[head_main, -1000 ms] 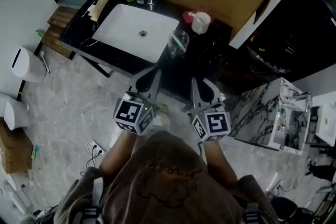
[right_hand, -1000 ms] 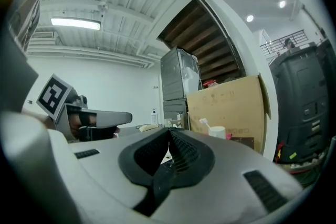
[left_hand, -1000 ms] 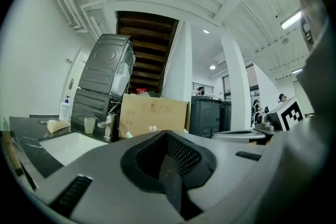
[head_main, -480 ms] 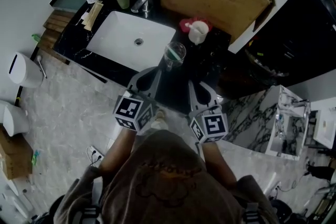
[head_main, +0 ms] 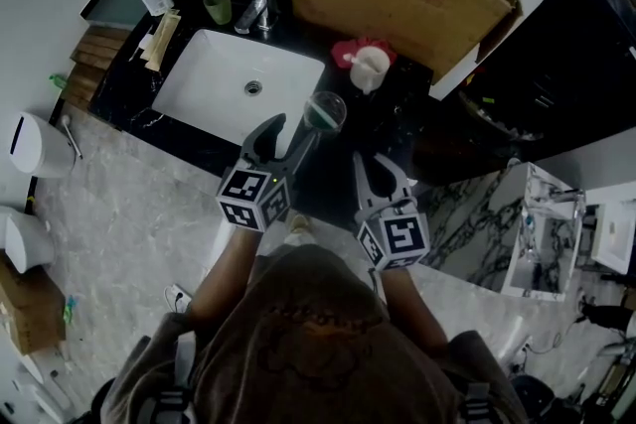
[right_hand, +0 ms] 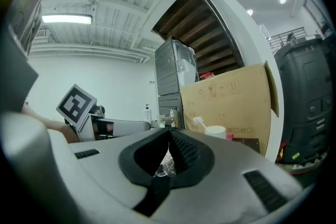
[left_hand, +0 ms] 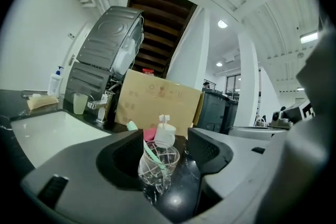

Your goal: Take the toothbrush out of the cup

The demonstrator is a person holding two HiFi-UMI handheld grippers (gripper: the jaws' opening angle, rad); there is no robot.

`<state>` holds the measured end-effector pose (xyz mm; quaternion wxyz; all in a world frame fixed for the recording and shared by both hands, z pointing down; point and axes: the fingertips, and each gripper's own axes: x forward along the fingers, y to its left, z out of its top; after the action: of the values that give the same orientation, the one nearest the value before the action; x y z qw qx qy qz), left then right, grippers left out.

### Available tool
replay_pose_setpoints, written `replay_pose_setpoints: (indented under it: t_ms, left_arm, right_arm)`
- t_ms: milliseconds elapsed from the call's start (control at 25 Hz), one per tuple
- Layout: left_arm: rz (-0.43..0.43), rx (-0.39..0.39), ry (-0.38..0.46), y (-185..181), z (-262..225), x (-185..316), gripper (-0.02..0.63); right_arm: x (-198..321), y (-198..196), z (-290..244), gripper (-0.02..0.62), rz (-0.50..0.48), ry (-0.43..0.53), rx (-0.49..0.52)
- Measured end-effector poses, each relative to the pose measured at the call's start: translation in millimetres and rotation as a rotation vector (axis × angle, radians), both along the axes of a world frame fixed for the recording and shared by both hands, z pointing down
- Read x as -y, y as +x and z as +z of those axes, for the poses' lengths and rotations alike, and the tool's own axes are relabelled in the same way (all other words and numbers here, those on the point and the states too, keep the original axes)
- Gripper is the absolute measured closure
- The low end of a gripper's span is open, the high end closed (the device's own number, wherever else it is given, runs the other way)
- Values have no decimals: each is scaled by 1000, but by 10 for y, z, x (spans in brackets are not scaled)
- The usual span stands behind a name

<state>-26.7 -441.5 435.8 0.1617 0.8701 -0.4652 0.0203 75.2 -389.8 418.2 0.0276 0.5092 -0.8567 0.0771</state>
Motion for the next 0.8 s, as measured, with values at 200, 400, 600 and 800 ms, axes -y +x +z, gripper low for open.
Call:
replay_pose_setpoints:
  t_ms: [200,400,600,800]
  left_arm:
    - [4,-10,-68,-6,222,275,347]
    - [-4,-18,-109,-8,419,555,347]
    - [3,-35,-139,65,550,767,347]
    - [15,-37,-164,100,637,908,366]
  right_arm:
    - [121,28,41,591,14,-20,2]
    - [215,1,80,591,10,-22,7]
    - [254,-58,131,591,-1,-43,5]
    - [269,-83,154,591,-6,-49,2]
